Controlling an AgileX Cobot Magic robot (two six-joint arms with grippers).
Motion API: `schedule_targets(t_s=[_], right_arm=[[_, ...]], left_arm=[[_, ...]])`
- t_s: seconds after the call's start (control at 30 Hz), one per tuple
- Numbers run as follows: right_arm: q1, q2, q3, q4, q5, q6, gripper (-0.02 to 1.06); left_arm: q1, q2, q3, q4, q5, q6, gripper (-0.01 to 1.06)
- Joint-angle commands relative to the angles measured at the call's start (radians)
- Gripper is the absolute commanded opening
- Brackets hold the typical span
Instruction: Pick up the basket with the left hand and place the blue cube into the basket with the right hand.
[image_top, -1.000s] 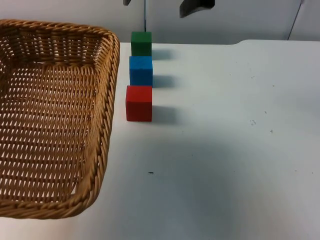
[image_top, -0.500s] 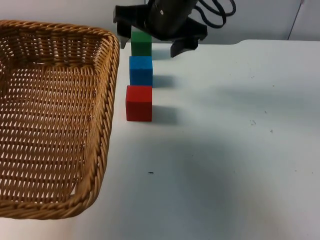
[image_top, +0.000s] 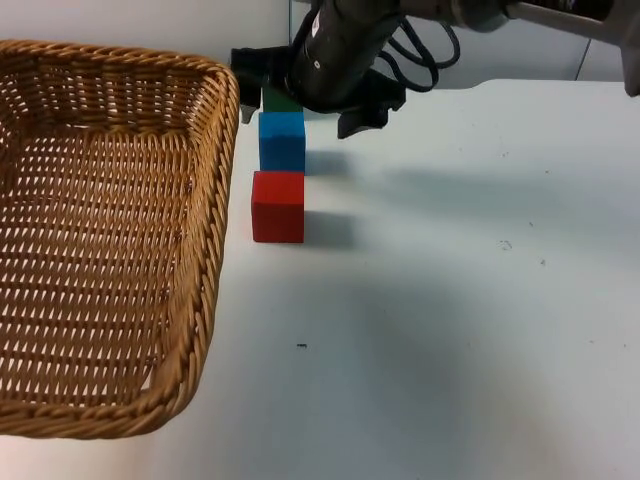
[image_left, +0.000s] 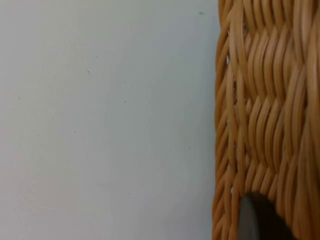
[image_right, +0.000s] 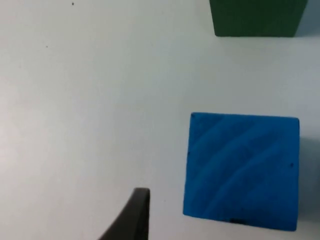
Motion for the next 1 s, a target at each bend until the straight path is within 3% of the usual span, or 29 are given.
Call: schedule_targets(t_s=[0.0, 0.6, 0.97], right_arm=[[0.001, 0.004, -0.010, -0.005, -0.026, 0.011, 0.97], [0.000, 0.051, -0.011, -0.006, -0.119, 0.037, 0.91], [0.000, 0.053, -0.011, -0.005, -0.120, 0.037, 0.89]], left_arm=[[0.000, -0.003, -0.006, -0.033, 0.016, -0.001, 0.00], [0.000, -0.003, -0.006, -0.035, 0.016, -0.001, 0.00], [0.000, -0.003, -0.006, -0.034, 0.008, -0.001, 0.00]])
